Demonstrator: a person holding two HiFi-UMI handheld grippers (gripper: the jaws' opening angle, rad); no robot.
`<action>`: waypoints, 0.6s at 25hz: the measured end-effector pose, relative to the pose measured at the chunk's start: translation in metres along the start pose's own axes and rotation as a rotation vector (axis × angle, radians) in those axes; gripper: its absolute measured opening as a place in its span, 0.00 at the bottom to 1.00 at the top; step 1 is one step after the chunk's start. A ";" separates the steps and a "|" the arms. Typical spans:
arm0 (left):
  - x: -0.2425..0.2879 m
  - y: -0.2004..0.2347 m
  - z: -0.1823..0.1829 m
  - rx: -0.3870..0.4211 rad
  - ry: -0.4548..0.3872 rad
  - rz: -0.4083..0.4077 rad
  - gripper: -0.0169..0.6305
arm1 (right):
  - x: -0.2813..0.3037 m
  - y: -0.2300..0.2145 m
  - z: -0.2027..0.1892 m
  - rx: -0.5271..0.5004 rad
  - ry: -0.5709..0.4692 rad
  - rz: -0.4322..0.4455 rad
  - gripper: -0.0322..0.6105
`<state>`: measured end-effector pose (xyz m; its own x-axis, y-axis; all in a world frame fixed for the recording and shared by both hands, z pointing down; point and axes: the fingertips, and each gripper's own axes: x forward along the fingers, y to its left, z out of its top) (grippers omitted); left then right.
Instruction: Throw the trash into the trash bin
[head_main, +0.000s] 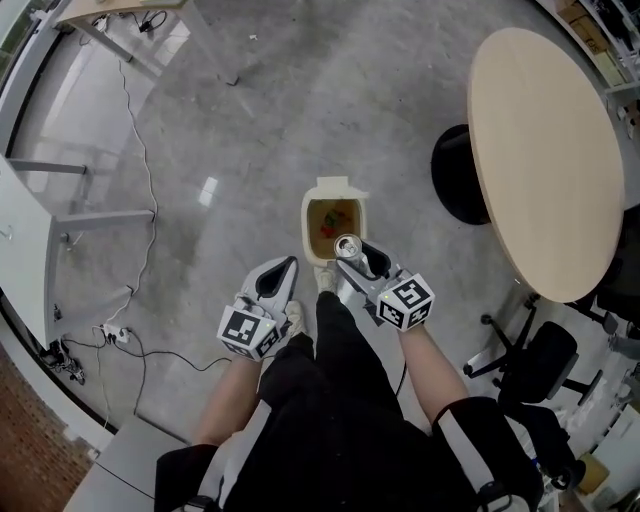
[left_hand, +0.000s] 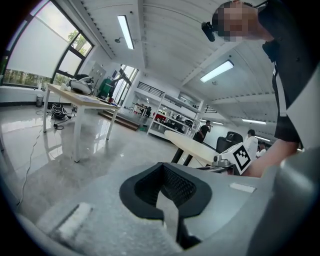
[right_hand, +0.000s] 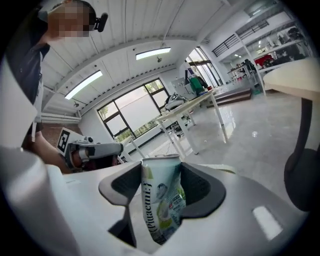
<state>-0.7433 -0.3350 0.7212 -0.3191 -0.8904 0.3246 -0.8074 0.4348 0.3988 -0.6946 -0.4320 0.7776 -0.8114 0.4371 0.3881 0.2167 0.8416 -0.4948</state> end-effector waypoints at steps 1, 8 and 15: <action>0.005 -0.001 -0.004 -0.001 0.010 -0.001 0.03 | 0.006 -0.010 -0.005 0.015 0.013 -0.014 0.44; 0.012 0.014 -0.014 -0.018 0.038 0.053 0.03 | 0.055 -0.053 -0.047 0.070 0.149 -0.052 0.44; -0.007 0.025 -0.023 -0.080 0.055 0.113 0.03 | 0.087 -0.080 -0.077 0.053 0.264 -0.059 0.44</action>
<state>-0.7499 -0.3152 0.7484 -0.3760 -0.8276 0.4167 -0.7252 0.5427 0.4236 -0.7408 -0.4376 0.9106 -0.6504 0.4616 0.6032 0.1390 0.8531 -0.5029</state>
